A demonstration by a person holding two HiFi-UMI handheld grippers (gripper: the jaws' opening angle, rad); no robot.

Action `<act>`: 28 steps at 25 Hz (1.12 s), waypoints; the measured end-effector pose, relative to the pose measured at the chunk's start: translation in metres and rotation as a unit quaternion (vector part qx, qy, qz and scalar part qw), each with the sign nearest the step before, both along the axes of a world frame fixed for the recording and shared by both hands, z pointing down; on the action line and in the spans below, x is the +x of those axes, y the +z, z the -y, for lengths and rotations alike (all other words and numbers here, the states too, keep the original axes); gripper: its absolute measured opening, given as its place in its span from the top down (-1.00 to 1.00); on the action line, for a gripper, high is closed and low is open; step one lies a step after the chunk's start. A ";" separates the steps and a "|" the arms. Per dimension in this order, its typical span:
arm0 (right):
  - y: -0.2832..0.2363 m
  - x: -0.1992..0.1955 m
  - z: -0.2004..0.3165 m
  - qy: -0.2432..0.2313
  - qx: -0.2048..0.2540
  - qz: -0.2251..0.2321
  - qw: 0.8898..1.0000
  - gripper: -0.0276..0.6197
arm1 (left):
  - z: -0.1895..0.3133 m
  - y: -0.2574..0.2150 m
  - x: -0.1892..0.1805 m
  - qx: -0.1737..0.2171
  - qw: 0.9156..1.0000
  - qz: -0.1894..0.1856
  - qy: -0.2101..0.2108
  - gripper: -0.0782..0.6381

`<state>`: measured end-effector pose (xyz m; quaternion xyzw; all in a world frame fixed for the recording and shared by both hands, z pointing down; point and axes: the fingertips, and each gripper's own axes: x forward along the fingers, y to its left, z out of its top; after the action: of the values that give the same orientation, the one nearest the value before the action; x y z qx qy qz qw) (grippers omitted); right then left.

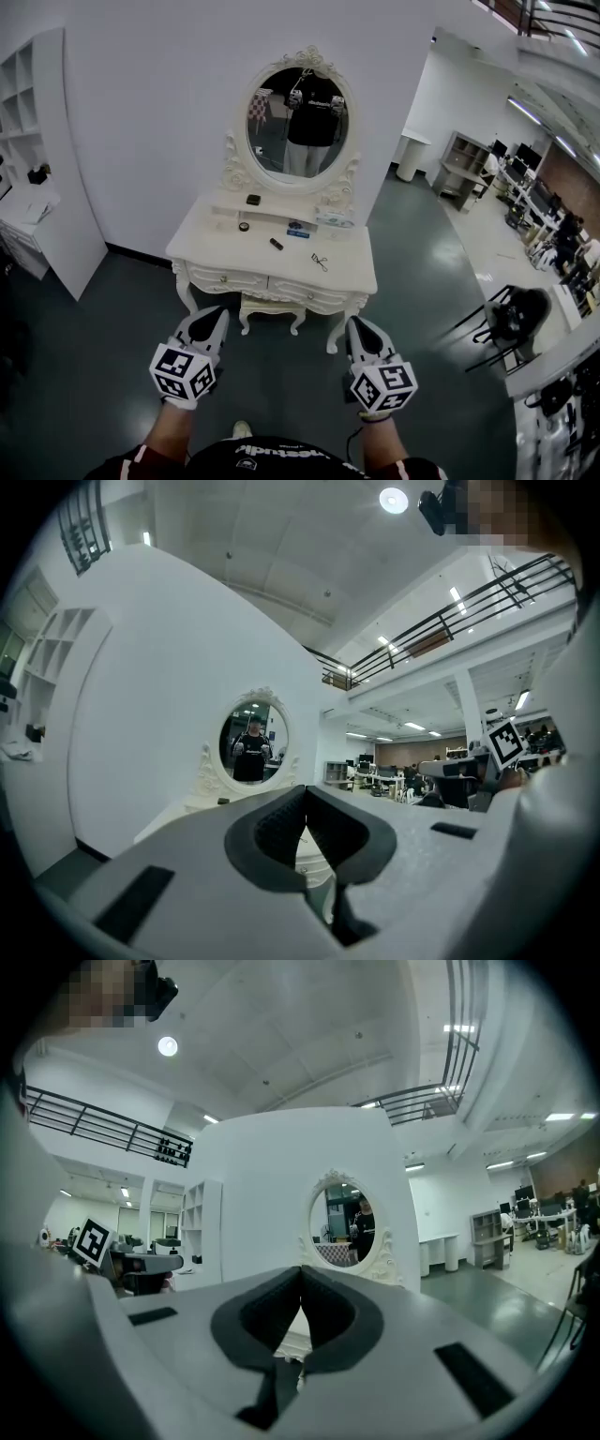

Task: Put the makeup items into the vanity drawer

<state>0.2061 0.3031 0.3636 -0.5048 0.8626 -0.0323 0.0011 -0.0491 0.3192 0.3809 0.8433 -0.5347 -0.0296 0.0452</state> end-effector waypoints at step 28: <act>0.026 -0.082 0.084 0.012 -0.027 -0.037 0.999 0.94 | 0.092 0.026 -0.077 -0.016 0.999 -0.015 0.032 0.76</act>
<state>0.1237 0.2189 0.3892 -0.5162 0.8545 -0.0368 -0.0445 -0.1256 0.2273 0.4073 0.8586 -0.5072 -0.0325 0.0674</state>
